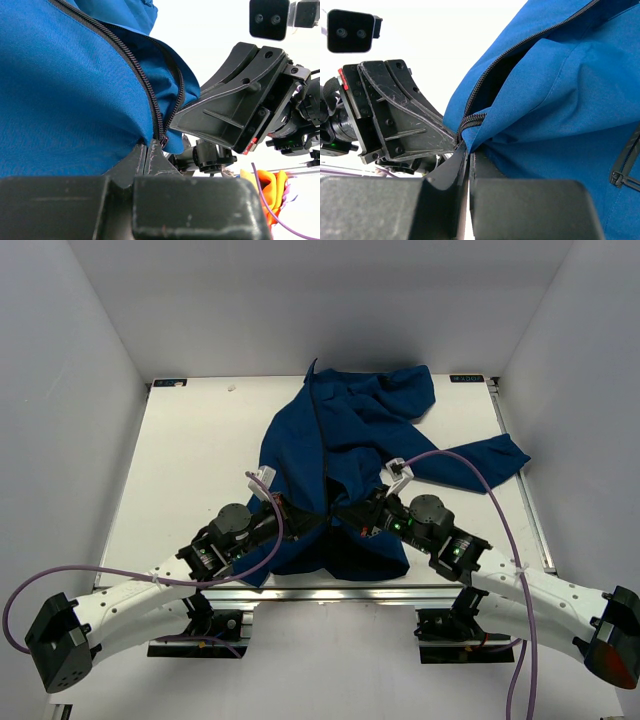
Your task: Zip up the jacket
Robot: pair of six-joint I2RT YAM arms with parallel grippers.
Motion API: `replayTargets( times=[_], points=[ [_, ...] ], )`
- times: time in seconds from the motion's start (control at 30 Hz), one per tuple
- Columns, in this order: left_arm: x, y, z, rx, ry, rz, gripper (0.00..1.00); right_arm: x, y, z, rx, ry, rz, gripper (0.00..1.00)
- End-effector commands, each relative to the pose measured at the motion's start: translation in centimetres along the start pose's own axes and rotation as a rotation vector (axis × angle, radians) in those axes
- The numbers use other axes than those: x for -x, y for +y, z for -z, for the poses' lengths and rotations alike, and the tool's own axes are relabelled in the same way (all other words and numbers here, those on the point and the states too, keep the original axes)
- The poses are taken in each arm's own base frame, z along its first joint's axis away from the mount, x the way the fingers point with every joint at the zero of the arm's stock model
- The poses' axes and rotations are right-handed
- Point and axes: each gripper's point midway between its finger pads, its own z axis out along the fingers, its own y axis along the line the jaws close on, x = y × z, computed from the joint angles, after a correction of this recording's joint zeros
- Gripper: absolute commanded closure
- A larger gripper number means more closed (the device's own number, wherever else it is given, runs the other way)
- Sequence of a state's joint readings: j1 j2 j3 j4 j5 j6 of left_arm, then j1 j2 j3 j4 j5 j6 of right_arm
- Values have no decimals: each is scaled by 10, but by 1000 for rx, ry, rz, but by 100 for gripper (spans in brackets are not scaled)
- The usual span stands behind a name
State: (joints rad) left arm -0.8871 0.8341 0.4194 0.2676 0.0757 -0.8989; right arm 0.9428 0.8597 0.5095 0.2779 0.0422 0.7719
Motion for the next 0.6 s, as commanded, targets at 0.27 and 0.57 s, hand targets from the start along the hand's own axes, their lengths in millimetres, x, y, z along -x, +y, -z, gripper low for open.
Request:
replayTargets(
  times=[0.27, 0.57],
  points=[
    [-9, -2, 5, 4, 20, -14, 100, 47, 4, -10, -98, -171, -191, 100],
    [-9, 14, 1, 109, -8, -25, 100, 53, -1, -5, -140, -199, -222, 100]
  ],
)
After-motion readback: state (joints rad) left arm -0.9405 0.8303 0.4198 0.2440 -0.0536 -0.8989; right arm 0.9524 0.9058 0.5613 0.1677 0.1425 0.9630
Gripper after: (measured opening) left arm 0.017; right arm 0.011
